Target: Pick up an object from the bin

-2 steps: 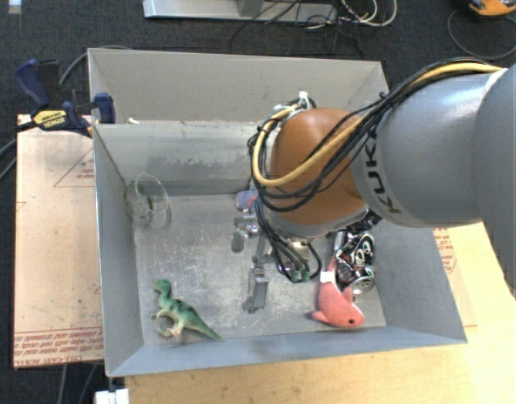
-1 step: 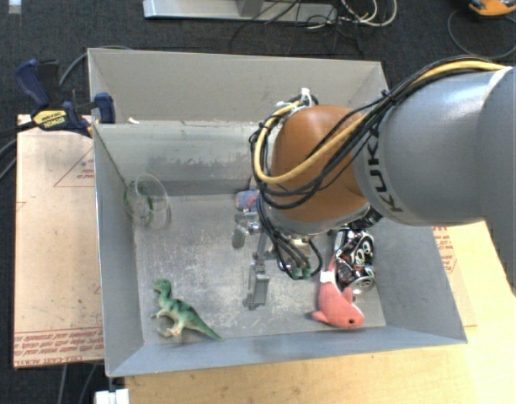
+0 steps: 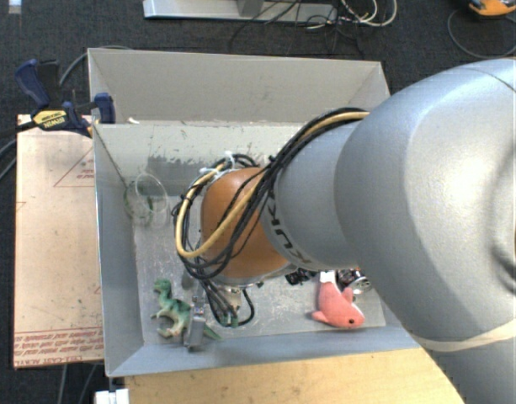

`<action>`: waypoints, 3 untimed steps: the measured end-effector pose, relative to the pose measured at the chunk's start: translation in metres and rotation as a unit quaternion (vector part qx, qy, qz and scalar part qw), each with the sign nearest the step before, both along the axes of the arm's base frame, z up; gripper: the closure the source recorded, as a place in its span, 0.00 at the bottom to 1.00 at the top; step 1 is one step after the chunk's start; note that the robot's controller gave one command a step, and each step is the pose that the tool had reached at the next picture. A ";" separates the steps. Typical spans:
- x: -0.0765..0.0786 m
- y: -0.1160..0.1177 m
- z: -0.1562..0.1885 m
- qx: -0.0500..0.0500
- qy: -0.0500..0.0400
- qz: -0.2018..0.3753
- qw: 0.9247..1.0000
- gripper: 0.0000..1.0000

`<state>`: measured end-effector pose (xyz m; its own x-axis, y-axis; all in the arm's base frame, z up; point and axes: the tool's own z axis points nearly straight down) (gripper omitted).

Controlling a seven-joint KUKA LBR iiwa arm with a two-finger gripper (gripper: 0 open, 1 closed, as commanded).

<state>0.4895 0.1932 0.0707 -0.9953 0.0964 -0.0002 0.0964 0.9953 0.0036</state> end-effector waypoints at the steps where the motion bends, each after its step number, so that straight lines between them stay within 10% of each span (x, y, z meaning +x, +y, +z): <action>1: 0.005 0.023 0.042 -0.001 -0.001 0.110 0.994 0.00; 2: -0.008 0.035 0.029 0.000 0.000 -0.037 0.999 0.00; 3: -0.006 0.018 0.002 0.002 -0.009 0.069 0.998 0.00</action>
Offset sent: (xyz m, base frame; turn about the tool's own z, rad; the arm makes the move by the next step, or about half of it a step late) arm -0.0074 0.0340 0.0293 0.0767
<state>0.4834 0.2108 0.0723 -0.9990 -0.0416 -0.0173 -0.0418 0.9991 0.0073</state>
